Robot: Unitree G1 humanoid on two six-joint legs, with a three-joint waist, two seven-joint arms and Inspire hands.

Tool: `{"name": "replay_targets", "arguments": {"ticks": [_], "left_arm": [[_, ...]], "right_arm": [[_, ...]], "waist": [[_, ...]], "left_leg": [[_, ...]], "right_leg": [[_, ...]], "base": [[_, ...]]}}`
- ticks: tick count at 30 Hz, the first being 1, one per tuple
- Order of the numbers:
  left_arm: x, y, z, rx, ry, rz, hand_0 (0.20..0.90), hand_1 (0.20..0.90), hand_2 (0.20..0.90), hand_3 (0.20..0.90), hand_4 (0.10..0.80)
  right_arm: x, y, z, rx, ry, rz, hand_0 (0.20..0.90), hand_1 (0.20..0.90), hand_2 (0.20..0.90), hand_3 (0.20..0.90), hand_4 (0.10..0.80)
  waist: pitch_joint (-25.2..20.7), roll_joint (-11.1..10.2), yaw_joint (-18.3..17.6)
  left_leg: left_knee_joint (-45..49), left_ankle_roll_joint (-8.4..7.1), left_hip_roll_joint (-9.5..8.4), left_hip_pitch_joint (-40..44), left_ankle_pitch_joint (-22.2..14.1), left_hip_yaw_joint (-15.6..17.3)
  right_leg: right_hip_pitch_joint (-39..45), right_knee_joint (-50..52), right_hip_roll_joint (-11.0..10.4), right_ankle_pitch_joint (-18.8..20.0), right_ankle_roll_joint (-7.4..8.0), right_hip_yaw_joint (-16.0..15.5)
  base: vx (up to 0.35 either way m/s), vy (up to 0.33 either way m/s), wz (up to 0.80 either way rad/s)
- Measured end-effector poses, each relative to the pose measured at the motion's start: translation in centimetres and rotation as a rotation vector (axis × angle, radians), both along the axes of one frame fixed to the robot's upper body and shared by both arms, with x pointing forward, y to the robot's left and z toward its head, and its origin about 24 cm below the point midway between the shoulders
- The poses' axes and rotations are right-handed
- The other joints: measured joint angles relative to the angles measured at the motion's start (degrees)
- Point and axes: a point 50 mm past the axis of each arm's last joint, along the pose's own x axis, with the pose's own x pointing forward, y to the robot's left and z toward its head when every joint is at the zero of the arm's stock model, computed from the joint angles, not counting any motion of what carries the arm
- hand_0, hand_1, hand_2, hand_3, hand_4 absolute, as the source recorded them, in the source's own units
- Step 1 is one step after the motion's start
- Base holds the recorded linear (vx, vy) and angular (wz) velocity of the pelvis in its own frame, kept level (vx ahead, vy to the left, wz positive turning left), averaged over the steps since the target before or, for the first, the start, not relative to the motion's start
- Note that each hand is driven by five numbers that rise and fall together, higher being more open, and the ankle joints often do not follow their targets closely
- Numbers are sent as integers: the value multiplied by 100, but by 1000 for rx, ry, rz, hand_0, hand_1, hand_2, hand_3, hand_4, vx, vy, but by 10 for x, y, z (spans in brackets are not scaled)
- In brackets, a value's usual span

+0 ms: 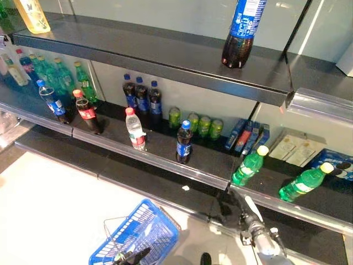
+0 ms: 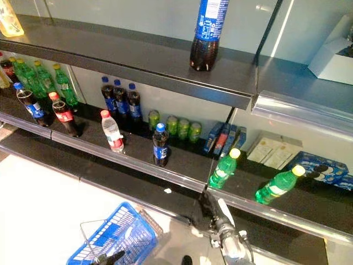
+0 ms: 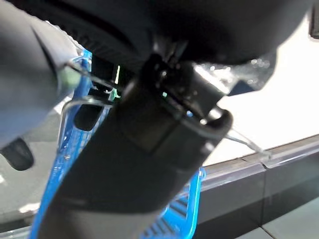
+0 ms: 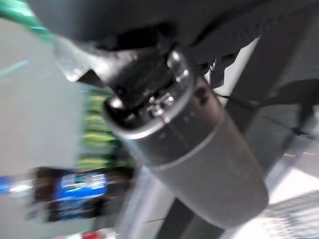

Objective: Pick up the drink and place into the basket.

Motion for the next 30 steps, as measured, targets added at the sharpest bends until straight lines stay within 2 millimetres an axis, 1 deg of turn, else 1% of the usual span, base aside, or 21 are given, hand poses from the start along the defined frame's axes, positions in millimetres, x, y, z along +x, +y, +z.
{"name": "replay_targets", "arguments": {"ticks": [2, 3, 4, 6, 7, 9, 14, 17, 18, 20, 24, 30], "left_arm": [[-5, -1, -1, -1, 7, 5, 300, 300, 300, 200, 100], [-5, -1, -1, 0, 8, 7, 300, 300, 300, 200, 100], [-6, -1, -1, -1, 7, 3, 300, 300, 300, 200, 100], [-6, -1, -1, -5, 5, 4, 300, 300, 300, 200, 100], [-6, -2, -1, -6, 4, 5, 300, 300, 300, 200, 100], [-7, -3, -1, -7, 1, 7, 300, 300, 300, 200, 100], [-12, -6, -2, -13, -6, 43, 300, 300, 300, 200, 100], [-15, -6, -2, -8, -10, 49, 300, 300, 300, 200, 100], [-16, -6, -2, -11, -12, 53, 300, 300, 300, 200, 100], [-19, -5, -2, -11, -13, 62, 300, 300, 300, 200, 100], [-24, -2, -2, -7, -4, 85, 300, 300, 300, 200, 100], [-28, -2, -3, -5, 5, 87, 300, 300, 300, 200, 100]], "right_arm": [[7, 4, 19, 30, -96, 14, 900, 900, 900, 900, 800], [9, 6, 24, 38, -122, 20, 900, 900, 900, 900, 800], [13, 8, 38, 60, -201, 30, 900, 900, 900, 900, 800], [15, 9, 49, 72, -262, 30, 900, 900, 900, 900, 800], [17, 8, 59, 76, -317, 20, 900, 900, 900, 900, 800], [19, 4, 70, 75, -391, -9, 900, 900, 900, 900, 800], [21, -17, 98, 3, -564, -142, 900, 900, 900, 900, 800], [20, -27, 109, -32, -630, -190, 900, 900, 900, 900, 800], [18, -32, 114, -41, -657, -217, 900, 900, 900, 900, 800], [15, -37, 118, -48, -685, -258, 900, 900, 900, 900, 800], [11, -39, 120, -50, -710, -296, 900, 900, 900, 900, 800], [9, -41, 119, -54, -700, -303, 900, 900, 900, 900, 800]], "waist": [[8, -2, -98], [11, 3, -107], [19, 16, -127], [27, 28, -135], [32, 36, -138], [37, 45, -153], [70, 102, -246], [93, 144, -247], [99, 165, -250], [97, 172, -251], [96, 170, -252], [87, 191, -250]], "left_leg": [[-3, 4, -7, 4, -3, 10], [-3, 6, -7, 7, -4, 18], [-3, 9, -6, 21, -8, 59], [-5, 10, -5, 37, -12, 126], [-7, 11, -7, 44, -13, 144], [-16, 11, -9, 45, -14, 154], [-33, 29, -14, 34, -25, 176], [-3, 13, -13, 24, -24, 268], [-1, 14, -12, 29, -26, 278], [-1, 13, -9, 29, -28, 283], [-3, 12, -9, 28, -29, 306], [1, 12, -9, 1, -28, 319]], "right_leg": [[0, 0, -4, -1, 3, 36], [-2, 0, -4, 0, 4, 45], [-6, -1, 0, 2, 8, 86], [-10, -1, 1, 3, 10, 115], [-13, -1, -1, 0, 14, 122], [-20, -2, -3, -26, 49, 133], [-62, -2, -1, -22, 52, 182], [-126, -1, 15, 1, 45, 272], [-126, -1, 18, 24, 12, 277], [-127, -1, 24, 24, 12, 278], [-145, -2, 23, 7, 41, 287], [-189, -1, 30, 21, 43, 300]], "base": [[40, 38, -1], [39, 46, -7], [26, 40, -10], [15, 28, -10], [12, 28, -7], [20, 44, -5], [30, 19, -5], [38, 11, -14], [27, 4, -7], [17, 1, -1], [8, -7, -4], [5, -13, -1]]}}
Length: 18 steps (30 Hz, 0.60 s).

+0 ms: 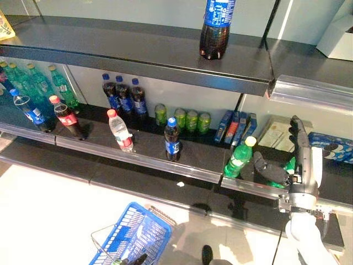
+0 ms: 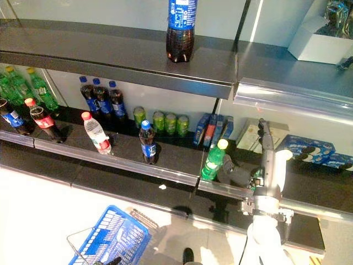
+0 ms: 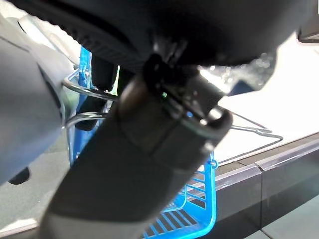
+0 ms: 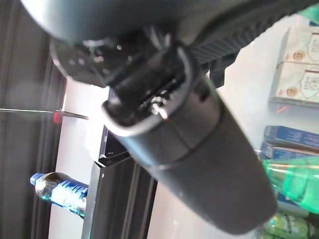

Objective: Pick up the drink and place into the basket.

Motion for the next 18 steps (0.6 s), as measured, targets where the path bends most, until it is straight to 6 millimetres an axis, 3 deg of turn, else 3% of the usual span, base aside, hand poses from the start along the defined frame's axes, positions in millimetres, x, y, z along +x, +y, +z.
{"name": "replay_targets", "arguments": {"ticks": [9, 12, 18], "left_arm": [[8, -2, 1, 1, -7, -67, 300, 300, 300, 200, 100], [27, -6, 2, -4, -50, -104, 300, 300, 300, 200, 100], [59, -14, 9, -15, -151, -134, 300, 300, 300, 200, 100]], "right_arm": [[-1, 5, -15, 112, 70, 21, 900, 900, 900, 900, 800], [6, 10, -24, 135, 105, 35, 900, 900, 900, 900, 800], [23, 19, -22, 130, 86, 74, 900, 900, 900, 900, 800]], "waist": [[75, 77, 4], [303, 139, 20], [923, 279, 5]], "left_leg": [[42, 6, -42, -68, -4, -9], [265, 32, -111, -372, -26, -63], [497, 60, -151, -624, -43, -120]], "right_leg": [[-48, 38, 7, 5, 4, -4], [-317, 210, -62, 7, 5, -11], [-522, 379, -124, 25, -5, -5]], "base": [[-49, -1, 1], [-108, 40, 6], [-82, 33, 2]]}}
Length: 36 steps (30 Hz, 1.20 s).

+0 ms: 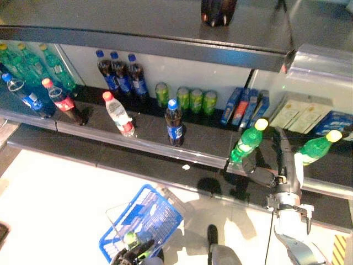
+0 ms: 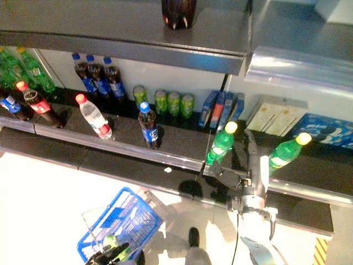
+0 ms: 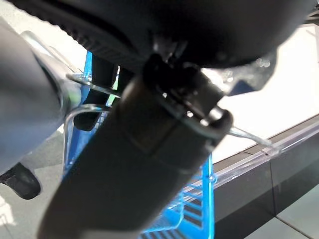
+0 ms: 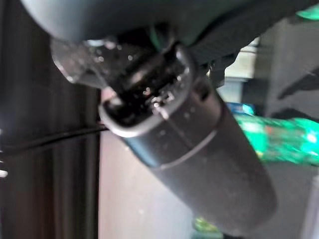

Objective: Pick up the drink and place into the basket.

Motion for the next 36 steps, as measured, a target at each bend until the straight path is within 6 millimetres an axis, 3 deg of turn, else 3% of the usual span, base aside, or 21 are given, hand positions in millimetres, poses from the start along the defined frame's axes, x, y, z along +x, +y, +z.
{"name": "replay_targets", "arguments": {"ticks": [9, 15, 29, 36], "left_arm": [[36, -6, 10, -3, -112, -25, 300, 300, 300, 200, 100], [57, -13, 19, -19, -191, -39, 300, 300, 300, 200, 100], [72, -19, 26, -39, -257, -57, 300, 300, 300, 200, 100], [76, -20, 28, -42, -271, -59, 300, 300, 300, 200, 100]], "right_arm": [[20, 2, 15, 42, -113, -43, 900, 900, 900, 900, 800], [31, 2, 23, 62, -182, -86, 900, 900, 900, 900, 800], [49, 3, 44, 70, -274, -111, 900, 900, 900, 900, 800], [59, 7, 61, 77, -340, -99, 900, 900, 900, 900, 800]], "waist": [[558, 42, -4], [1015, 195, 3], [1366, 492, 29], [1389, 538, 75]], "left_leg": [[395, 55, -80, -598, -47, -43], [626, 60, -90, -793, -78, -47], [1199, 50, -59, -1190, -242, -149], [1360, 35, -63, -1380, -257, -216]], "right_leg": [[-613, 437, -109, -33, -39, 48], [-870, 762, -139, -127, -85, 111], [-1223, 1308, -177, -335, -111, 113], [-1457, 1622, -207, -450, -165, 98]], "base": [[-101, 42, 2], [-37, -2, -1], [4, -9, 2], [25, -6, 4]]}}
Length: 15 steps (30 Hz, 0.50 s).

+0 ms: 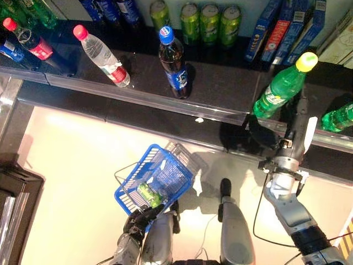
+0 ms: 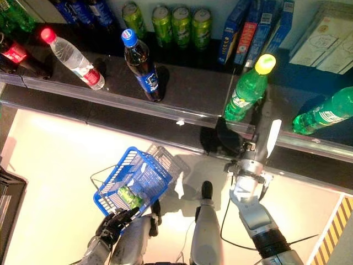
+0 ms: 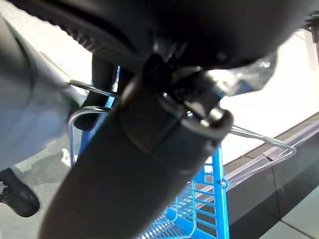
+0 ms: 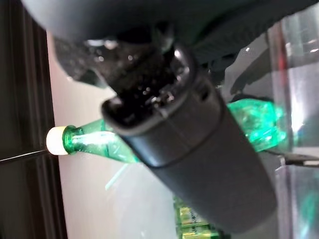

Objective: Pick up the drink and place into the basket.

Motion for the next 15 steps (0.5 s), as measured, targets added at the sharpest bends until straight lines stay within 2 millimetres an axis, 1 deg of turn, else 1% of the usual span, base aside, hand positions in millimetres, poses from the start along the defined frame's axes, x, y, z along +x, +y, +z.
{"name": "replay_targets", "arguments": {"ticks": [3, 7, 8, 10, 11, 15], "left_arm": [[4, -3, 1, -9, -10, -8, 300, 300, 300, 200, 100], [5, -3, 1, -12, -13, -15, 300, 300, 300, 200, 100], [5, -3, 1, -12, -13, -15, 300, 300, 300, 200, 100], [5, -3, 2, -12, -15, -18, 300, 300, 300, 200, 100], [5, -3, 2, -11, -17, -21, 300, 300, 300, 200, 100], [5, -3, 2, -10, -16, -23, 300, 300, 300, 200, 100]], "right_arm": [[4, 1, 9, 2, -32, 2, 900, 900, 900, 900, 800], [11, 2, 23, 5, -80, 2, 900, 900, 900, 900, 800], [13, 1, 26, 8, -91, -2, 900, 900, 900, 900, 800], [13, -2, 30, 17, -106, -14, 900, 900, 900, 900, 800], [13, -4, 30, 24, -109, -23, 900, 900, 900, 900, 800], [17, -13, 27, 57, -89, -67, 900, 900, 900, 900, 800]], "waist": [[25, 53, 76], [29, 61, 121], [29, 61, 136], [29, 61, 201], [29, 61, 234], [29, 61, 249]], "left_leg": [[44, -5, 7, 0, -16, -7], [144, -13, 8, -10, -49, -53], [162, 12, 5, -9, -75, -73], [200, 4, 7, -12, -94, -97], [229, -3, 2, -19, -112, -144], [282, 4, -15, -24, -127, -159]], "right_leg": [[0, 41, 0, -25, 5, 0], [-11, 159, -11, -97, 0, -14], [-15, 195, -15, -116, -1, -14], [-16, 224, -12, -126, -4, -15], [-15, 233, -7, -128, -6, -15], [-11, 296, -27, -151, -3, -16]], "base": [[35, -25, 0], [27, -7, 3], [47, 3, 2], [55, 8, -1], [49, 18, -1], [44, 2, 2]]}}
